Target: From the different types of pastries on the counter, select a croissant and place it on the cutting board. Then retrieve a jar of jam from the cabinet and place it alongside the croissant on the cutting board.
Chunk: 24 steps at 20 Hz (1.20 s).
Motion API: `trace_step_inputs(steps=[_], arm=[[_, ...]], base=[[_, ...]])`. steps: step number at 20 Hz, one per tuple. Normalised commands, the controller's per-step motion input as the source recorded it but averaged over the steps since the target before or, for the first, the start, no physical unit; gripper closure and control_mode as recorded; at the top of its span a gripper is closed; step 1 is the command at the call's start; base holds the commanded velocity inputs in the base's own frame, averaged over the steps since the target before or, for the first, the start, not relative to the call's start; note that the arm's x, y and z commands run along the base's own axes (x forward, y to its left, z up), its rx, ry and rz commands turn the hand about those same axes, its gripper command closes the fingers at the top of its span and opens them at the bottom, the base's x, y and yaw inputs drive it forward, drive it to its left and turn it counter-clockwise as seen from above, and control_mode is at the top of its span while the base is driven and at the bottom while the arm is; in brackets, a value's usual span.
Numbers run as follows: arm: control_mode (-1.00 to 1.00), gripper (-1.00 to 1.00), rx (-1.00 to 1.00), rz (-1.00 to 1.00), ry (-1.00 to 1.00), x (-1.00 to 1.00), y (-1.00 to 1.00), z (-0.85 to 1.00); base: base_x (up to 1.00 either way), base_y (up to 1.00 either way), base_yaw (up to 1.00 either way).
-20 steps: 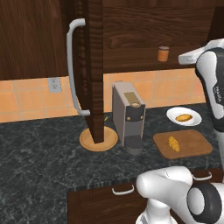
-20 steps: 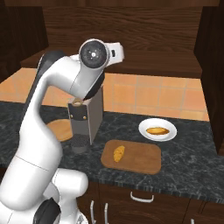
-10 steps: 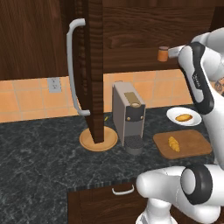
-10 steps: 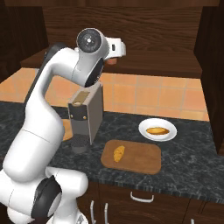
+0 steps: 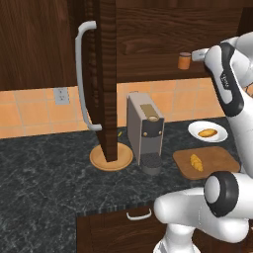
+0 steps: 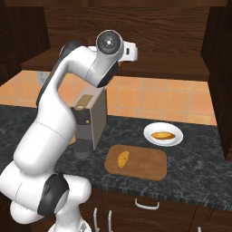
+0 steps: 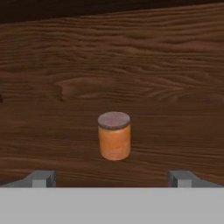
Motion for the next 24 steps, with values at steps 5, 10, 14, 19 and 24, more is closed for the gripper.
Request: trace_step_inputs(steps=[5, 10, 14, 19, 24], arm=[[-1.0, -1.0, 0.0, 0.0, 0.0, 0.01, 0.01, -0.17], [-1.0, -1.0, 0.03, 0.0, -0.01, 0.1, 0.14, -0.16], [-1.0, -1.0, 0.04, 0.0, 0.0, 0.52, 0.2, -0.16], [-1.0, -1.0, 0.03, 0.0, 0.0, 0.75, 0.01, -0.47], [-1.0, -1.0, 0.07, 0.0, 0.0, 0.64, 0.0, -0.15]], base=[[0.0, 0.0, 0.0], [0.0, 0.0, 0.0], [0.0, 0.0, 0.0], [0.0, 0.0, 0.0], [0.0, 0.0, 0.0]])
